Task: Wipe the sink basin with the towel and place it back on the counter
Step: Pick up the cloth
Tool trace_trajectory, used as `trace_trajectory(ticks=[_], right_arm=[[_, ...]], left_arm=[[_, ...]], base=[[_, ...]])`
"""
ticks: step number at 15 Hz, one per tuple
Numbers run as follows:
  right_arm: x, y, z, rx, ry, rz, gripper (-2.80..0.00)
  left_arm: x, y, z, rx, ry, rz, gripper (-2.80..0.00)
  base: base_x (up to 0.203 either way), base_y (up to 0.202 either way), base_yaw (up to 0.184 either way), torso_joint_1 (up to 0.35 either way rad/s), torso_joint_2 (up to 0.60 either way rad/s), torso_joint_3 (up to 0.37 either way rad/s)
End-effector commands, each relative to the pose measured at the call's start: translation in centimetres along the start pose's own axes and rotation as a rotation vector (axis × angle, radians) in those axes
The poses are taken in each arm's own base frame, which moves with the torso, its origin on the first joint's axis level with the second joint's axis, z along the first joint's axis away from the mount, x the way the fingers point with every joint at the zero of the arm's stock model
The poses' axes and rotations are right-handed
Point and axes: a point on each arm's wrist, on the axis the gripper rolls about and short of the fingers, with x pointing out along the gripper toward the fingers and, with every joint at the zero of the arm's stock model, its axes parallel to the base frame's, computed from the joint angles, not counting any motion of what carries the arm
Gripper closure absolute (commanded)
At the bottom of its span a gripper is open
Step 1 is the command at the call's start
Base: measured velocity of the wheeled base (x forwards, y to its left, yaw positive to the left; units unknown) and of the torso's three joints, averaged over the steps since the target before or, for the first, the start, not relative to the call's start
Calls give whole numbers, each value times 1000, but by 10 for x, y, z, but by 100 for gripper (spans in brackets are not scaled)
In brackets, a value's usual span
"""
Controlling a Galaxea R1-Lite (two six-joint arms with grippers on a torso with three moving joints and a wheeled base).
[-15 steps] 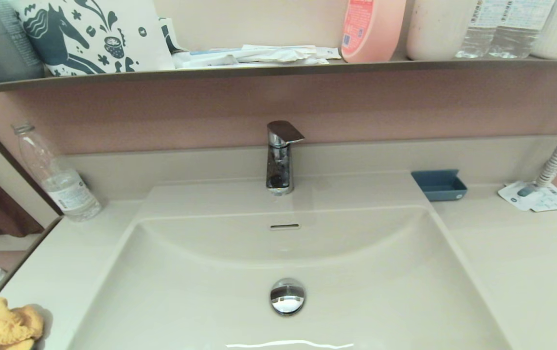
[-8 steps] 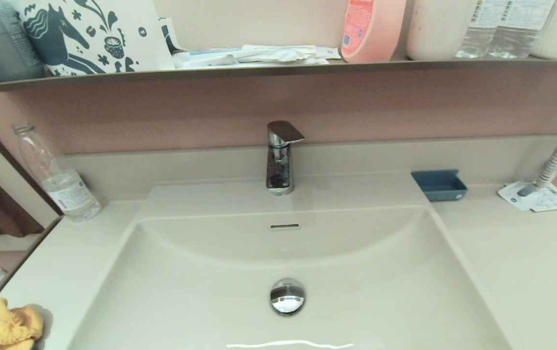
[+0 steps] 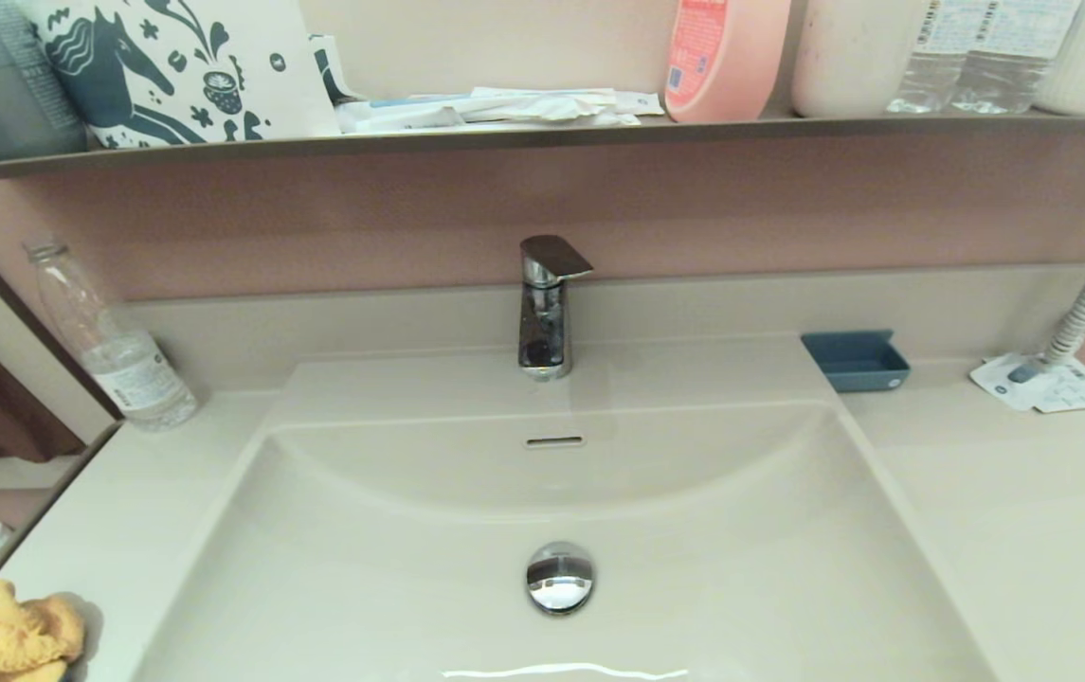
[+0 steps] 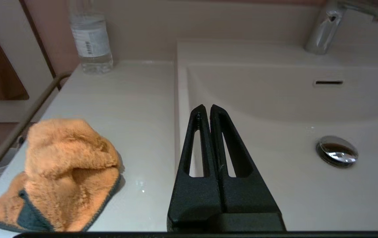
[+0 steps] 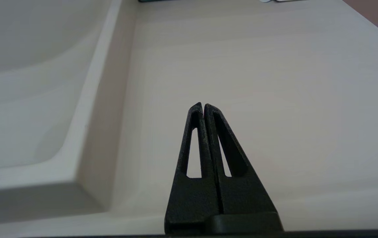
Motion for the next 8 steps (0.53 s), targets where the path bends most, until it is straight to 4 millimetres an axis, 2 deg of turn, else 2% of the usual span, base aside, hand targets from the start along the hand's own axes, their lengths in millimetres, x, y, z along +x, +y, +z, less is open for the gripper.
trace_trajectory(ticks=[1,5,8], right_arm=[[0,0,0,0,0,0,0],[0,0,0,1,0,0,0],[0,0,0,0,0,0,0]], left_arm=[[8,0,18,3,42,28,0],[33,1,55,19,266,178,0],[35,4,62,33,578,340,0]], base=[[0,0,0,0,0,0],[0,0,0,0,0,0],[0,0,0,0,0,0]])
